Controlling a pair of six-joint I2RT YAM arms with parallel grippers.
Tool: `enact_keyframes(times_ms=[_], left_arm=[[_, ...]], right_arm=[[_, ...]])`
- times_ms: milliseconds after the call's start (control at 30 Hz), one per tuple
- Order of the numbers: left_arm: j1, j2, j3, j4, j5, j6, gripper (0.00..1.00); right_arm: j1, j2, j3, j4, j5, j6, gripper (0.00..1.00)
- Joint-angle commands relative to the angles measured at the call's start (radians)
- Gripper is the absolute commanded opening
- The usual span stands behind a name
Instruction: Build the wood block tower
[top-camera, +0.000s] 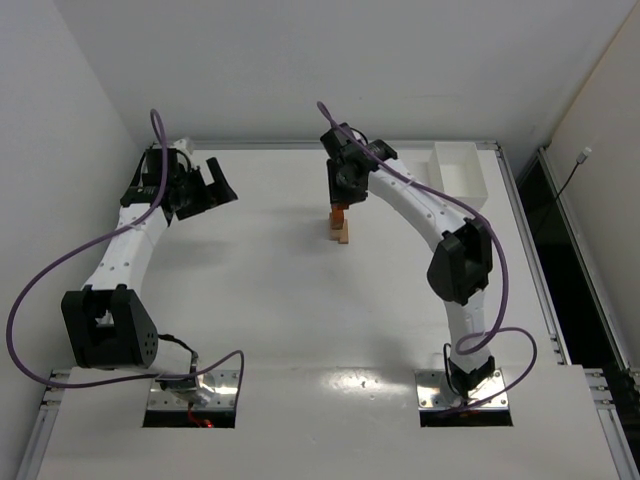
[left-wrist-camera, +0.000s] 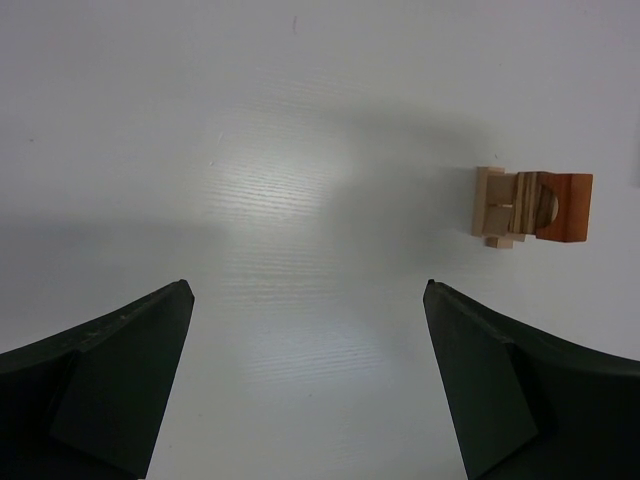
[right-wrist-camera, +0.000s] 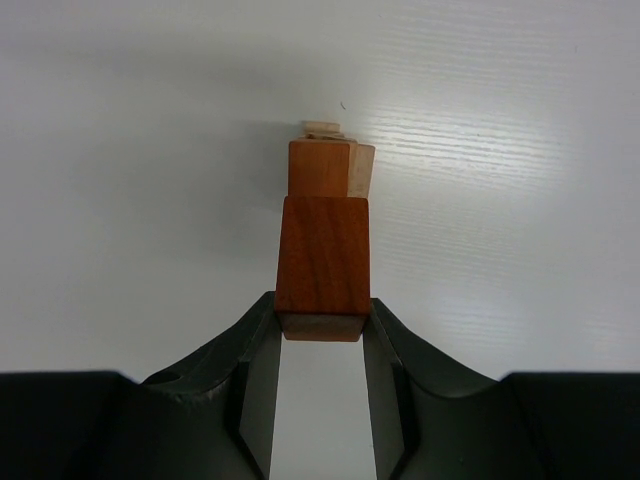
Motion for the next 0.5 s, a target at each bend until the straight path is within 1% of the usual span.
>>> enact_keyframes(times_ms=[0, 467], left_arm=[[-0.005, -0.009, 0.012, 0.031, 0.031, -0.006, 1.00], [-0.005, 0.012, 0.032, 0.031, 0.031, -0.006, 1.00]], right_arm=[[-0.001, 0.021, 0.043, -0.002, 0.036, -0.011, 0.00], [-0.001, 0.075, 0.061, 0.017, 0.015, -0.011, 0.00]])
